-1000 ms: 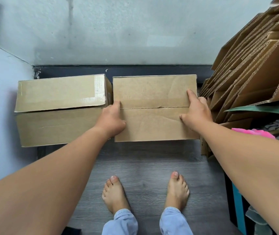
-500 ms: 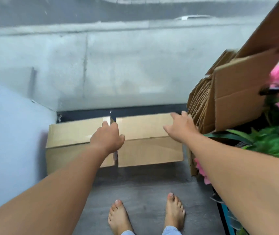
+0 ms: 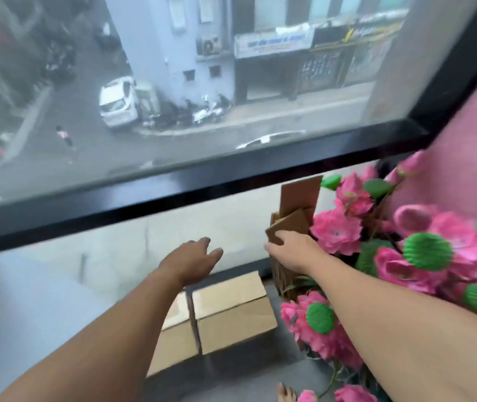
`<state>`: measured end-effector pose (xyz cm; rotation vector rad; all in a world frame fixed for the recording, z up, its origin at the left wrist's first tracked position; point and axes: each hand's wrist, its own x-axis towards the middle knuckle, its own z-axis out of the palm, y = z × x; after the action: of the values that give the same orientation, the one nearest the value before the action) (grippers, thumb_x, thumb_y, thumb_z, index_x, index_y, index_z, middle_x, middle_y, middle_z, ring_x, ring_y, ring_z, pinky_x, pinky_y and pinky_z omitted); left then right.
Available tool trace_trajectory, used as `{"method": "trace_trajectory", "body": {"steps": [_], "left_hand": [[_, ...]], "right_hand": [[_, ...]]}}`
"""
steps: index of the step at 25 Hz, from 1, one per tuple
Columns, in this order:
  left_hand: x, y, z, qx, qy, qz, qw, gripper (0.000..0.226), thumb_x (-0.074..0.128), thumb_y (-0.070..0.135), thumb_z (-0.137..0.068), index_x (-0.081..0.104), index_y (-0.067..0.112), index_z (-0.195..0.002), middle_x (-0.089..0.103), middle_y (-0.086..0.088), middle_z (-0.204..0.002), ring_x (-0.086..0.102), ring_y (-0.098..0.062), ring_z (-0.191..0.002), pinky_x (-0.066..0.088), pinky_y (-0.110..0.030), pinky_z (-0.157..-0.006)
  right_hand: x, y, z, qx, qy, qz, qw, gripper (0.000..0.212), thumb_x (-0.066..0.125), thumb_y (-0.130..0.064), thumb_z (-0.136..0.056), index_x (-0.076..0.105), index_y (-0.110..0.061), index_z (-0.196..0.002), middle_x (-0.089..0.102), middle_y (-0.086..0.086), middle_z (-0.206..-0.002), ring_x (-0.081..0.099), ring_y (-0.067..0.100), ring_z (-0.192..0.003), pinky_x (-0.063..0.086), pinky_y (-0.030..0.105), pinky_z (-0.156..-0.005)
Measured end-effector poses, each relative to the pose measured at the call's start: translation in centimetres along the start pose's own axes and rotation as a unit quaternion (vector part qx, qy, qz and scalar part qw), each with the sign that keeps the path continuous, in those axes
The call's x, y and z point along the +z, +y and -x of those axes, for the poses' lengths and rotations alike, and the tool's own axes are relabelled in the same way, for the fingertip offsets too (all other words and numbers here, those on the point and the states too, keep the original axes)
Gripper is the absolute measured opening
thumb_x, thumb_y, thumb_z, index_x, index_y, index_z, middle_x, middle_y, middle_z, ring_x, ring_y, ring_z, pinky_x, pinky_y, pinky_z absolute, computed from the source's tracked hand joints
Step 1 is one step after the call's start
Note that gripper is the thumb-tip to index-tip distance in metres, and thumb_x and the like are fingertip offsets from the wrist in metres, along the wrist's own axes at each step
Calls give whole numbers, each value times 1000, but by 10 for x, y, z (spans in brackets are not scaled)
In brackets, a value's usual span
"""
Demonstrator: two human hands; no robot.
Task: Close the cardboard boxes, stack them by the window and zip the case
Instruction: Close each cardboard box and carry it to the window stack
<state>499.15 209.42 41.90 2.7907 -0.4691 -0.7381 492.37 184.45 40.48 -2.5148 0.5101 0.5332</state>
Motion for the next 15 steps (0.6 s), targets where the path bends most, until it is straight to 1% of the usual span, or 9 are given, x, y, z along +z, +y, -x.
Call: {"method": "trace_trajectory", "body": {"steps": [4,7,8,10,11,12,14,15], "left_hand": [[-49,57,21,87,2,-38,995,66,31,61,-98,39,19,-148,47,-10,-150,44,-30,-136,37,-41,-108],[-73,111,46,177,7,-63,982,66,32,61,-98,42,17,-146,47,-10,-150,44,-30,-136,37,-41,-110],[-77,130,55,206,4,-72,976,64,34,60,-99,46,15,-142,51,-12,-147,47,-30,-134,38,-40,-108],[-76,168,74,263,-11,-90,960,53,36,57,-99,57,13,-123,61,-16,-132,55,-33,-121,44,-38,-98],[-73,187,82,283,-21,-90,955,50,38,55,-100,58,13,-117,62,-17,-127,56,-34,-118,45,-38,-95],[-67,210,94,299,-43,-75,950,49,40,53,-101,58,13,-121,60,-17,-130,55,-34,-121,43,-38,-97],[-52,258,122,320,-85,-43,943,52,42,49,-102,53,14,-139,54,-13,-142,50,-32,-130,39,-37,-105],[-41,282,136,336,-90,-54,936,52,42,48,-102,52,14,-140,53,-11,-143,50,-31,-130,39,-36,-105]], "right_hand": [[-56,13,69,48,67,-33,996,73,44,-64,-94,43,-19,-151,44,5,-156,39,31,-142,31,39,-115],[-84,36,131,102,123,-77,984,73,46,-65,-92,43,-23,-151,45,5,-155,42,31,-140,34,39,-111],[-89,45,153,118,140,-91,979,72,47,-65,-92,43,-23,-151,44,5,-155,42,31,-140,34,39,-110],[-94,66,194,152,168,-113,967,72,47,-67,-92,47,-22,-148,46,8,-154,44,31,-138,36,38,-109],[-95,78,213,170,177,-116,962,71,48,-67,-91,51,-21,-145,48,10,-152,47,31,-136,37,36,-107],[-96,93,237,192,187,-121,956,70,48,-67,-91,54,-20,-142,50,12,-150,48,32,-135,38,35,-107],[-97,128,289,234,213,-144,938,68,47,-67,-90,57,-21,-139,53,11,-147,50,32,-132,40,35,-105],[-96,148,317,253,227,-159,927,66,47,-67,-89,60,-22,-136,56,10,-144,53,31,-129,42,34,-102]]}}
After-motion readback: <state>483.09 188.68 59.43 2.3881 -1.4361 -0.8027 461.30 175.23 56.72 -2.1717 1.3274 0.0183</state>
